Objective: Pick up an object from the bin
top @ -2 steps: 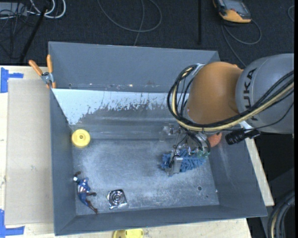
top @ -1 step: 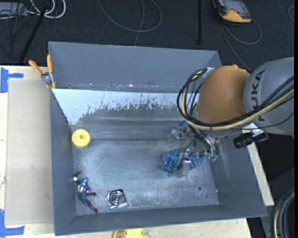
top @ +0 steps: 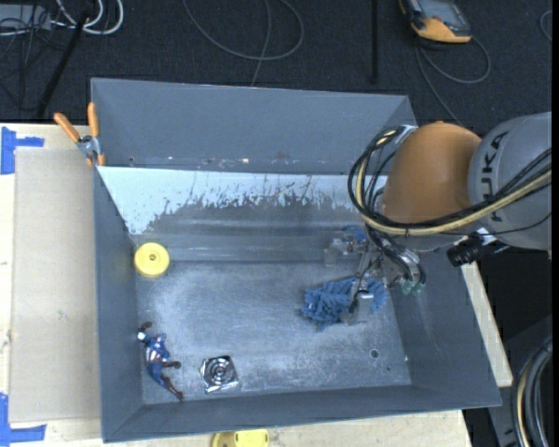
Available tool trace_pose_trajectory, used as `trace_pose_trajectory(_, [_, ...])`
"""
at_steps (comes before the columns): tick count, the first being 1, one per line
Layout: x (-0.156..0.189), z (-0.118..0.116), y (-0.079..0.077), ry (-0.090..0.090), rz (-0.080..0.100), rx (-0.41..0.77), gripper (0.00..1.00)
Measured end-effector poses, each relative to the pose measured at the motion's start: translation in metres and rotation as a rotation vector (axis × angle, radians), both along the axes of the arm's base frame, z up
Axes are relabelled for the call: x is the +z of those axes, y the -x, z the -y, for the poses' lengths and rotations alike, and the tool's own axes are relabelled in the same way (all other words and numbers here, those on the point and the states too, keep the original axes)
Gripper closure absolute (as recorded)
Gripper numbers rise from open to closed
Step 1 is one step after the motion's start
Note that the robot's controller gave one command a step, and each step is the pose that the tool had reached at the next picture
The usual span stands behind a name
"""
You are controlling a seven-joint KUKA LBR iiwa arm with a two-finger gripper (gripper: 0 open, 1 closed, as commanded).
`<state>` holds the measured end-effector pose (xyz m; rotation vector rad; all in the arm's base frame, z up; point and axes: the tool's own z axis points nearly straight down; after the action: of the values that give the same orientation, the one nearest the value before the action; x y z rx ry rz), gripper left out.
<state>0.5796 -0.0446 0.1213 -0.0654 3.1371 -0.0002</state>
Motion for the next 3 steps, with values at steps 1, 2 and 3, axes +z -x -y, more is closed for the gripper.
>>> trace_pose_trajectory(1, [-0.036,0.008,0.0,-0.001,-0.004,-0.18,0.0])
trace_pose_trajectory(2, [-0.052,0.02,-0.012,-0.001,-0.003,-0.176,1.0])
trace_pose_trajectory(3, [-0.052,0.02,-0.012,-0.001,-0.003,-0.176,1.0])
